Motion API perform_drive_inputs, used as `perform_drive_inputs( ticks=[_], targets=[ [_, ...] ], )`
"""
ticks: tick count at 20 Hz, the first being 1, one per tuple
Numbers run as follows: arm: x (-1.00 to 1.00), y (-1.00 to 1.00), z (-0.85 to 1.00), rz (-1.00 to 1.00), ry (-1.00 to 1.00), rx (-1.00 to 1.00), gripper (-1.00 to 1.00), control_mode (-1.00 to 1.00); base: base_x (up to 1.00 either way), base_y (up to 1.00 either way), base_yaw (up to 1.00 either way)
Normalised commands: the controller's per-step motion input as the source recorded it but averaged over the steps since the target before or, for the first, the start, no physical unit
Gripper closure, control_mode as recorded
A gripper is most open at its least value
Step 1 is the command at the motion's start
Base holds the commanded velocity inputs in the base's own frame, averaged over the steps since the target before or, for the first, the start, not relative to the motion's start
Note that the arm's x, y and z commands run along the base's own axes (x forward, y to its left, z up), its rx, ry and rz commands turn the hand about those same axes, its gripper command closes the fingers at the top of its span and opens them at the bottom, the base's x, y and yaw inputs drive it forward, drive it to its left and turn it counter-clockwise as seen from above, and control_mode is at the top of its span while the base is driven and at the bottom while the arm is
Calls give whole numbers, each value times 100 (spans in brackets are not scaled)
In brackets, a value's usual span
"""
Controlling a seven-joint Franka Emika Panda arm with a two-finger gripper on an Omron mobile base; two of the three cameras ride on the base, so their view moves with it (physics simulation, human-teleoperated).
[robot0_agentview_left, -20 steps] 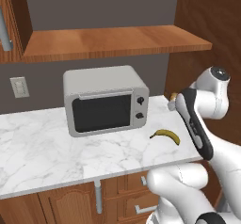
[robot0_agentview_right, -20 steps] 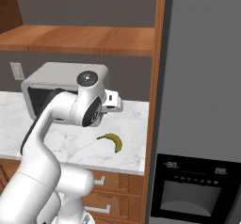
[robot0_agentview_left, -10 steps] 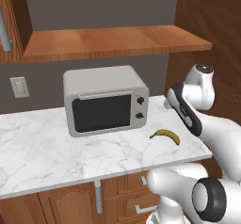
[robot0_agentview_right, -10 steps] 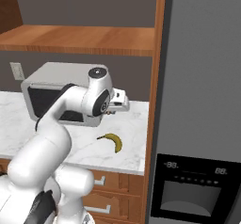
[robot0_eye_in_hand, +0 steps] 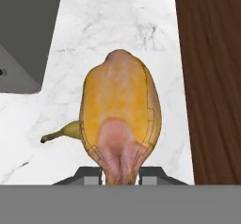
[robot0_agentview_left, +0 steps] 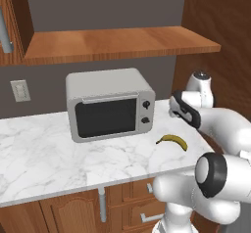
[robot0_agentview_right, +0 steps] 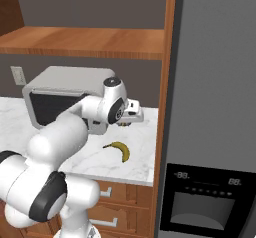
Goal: Open the fridge, remove the banana, corn, and chicken drumstick, and place them on any counter.
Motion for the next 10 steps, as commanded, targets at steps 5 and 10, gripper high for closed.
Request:
perform_drive_inputs(
  ticks=[5,10],
  targets=[
    [22,-3,-40,0,6,0,100,-100,0,0,0],
    [19,-2,-29,0,8,0,100,-100,0,0,0]
  ],
)
